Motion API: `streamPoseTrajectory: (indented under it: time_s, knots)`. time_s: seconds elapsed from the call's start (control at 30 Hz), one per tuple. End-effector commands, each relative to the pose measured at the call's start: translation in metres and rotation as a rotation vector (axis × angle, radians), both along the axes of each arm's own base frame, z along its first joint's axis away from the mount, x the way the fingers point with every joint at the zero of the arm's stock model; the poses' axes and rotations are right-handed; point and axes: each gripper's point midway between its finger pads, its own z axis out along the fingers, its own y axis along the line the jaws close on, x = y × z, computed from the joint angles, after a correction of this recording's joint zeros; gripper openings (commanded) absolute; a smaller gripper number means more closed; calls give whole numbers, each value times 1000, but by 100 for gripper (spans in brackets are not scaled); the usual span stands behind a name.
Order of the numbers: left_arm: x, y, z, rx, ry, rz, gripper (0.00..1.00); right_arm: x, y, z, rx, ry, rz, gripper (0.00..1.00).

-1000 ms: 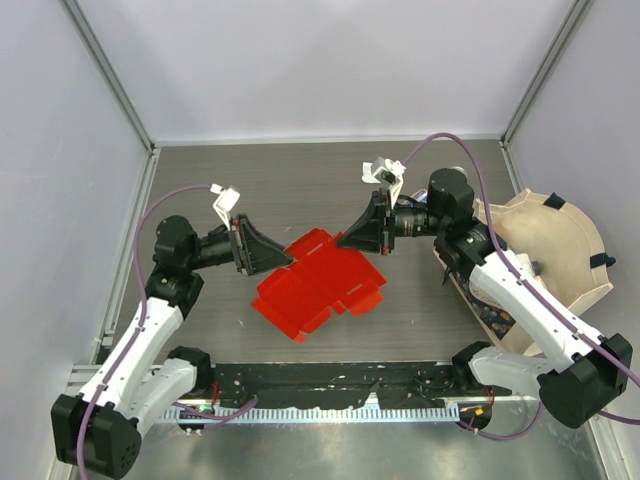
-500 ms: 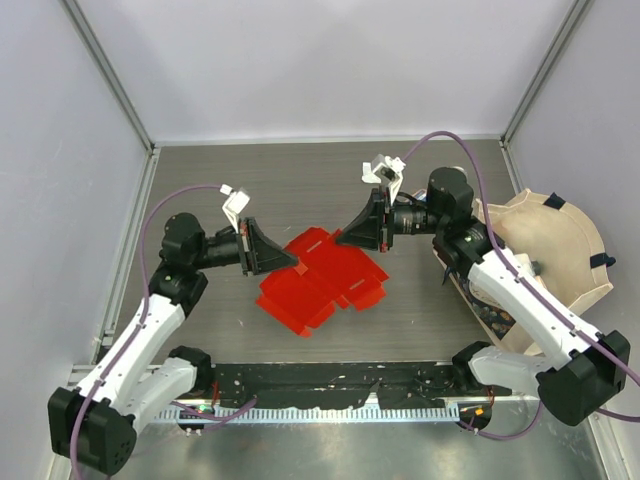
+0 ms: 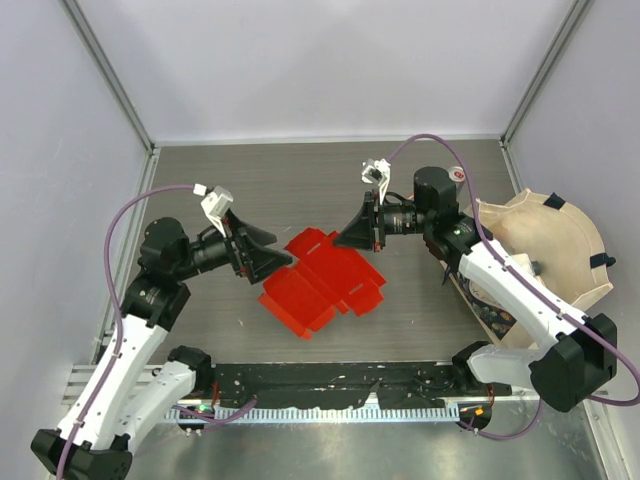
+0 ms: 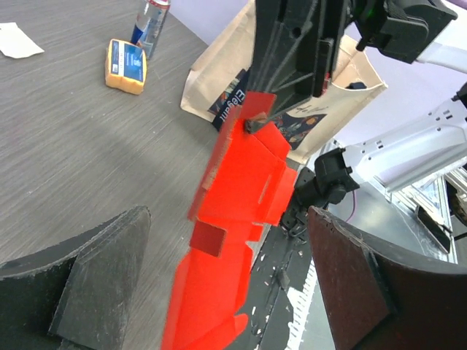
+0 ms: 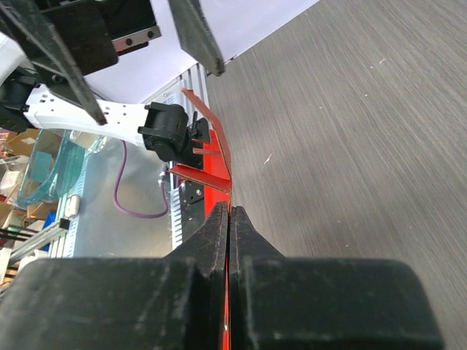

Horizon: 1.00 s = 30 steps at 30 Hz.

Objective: Fold the paper box

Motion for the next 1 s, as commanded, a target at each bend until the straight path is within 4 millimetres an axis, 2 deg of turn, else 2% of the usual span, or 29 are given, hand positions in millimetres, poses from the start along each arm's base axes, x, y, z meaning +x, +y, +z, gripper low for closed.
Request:
streamPoseTrajectory:
  time_s: [0.0, 0.13, 0.27, 0.33, 0.37, 0.43, 0.47, 0.53, 0.63, 0.77, 0.97]
  knots:
    - [19, -4, 10, -3, -5, 37, 90, -7, 4, 22, 54, -47, 56, 1]
    - [28, -20, 2, 8, 58, -11, 81, -11, 7, 22, 56, -32, 80, 1]
    - [25, -35, 6, -12, 43, -56, 70, -13, 9, 20, 55, -23, 89, 1]
    - [24, -39, 8, -28, 49, -68, 58, -13, 9, 19, 53, -20, 89, 1]
    - [25, -41, 9, -38, 53, -71, 47, -12, 9, 18, 51, -18, 84, 1]
    - [26, -42, 9, -39, 60, -66, 32, -10, 9, 16, 46, -14, 72, 1]
    - [29, -41, 8, -37, 61, -46, 15, -9, 10, 14, 41, -11, 65, 1]
    - [32, -37, 8, -35, 57, -9, 0, -3, 9, 8, 20, -3, 24, 7]
    - [32, -30, 6, -36, 45, 42, 0, 2, 7, 0, 2, 3, -19, 9]
    - [26, -24, 4, -43, 29, 59, 0, -2, 5, -10, 3, 25, -21, 12]
    - [21, -18, 7, -56, 5, 84, 0, -10, 5, -10, 34, 36, 18, 19]
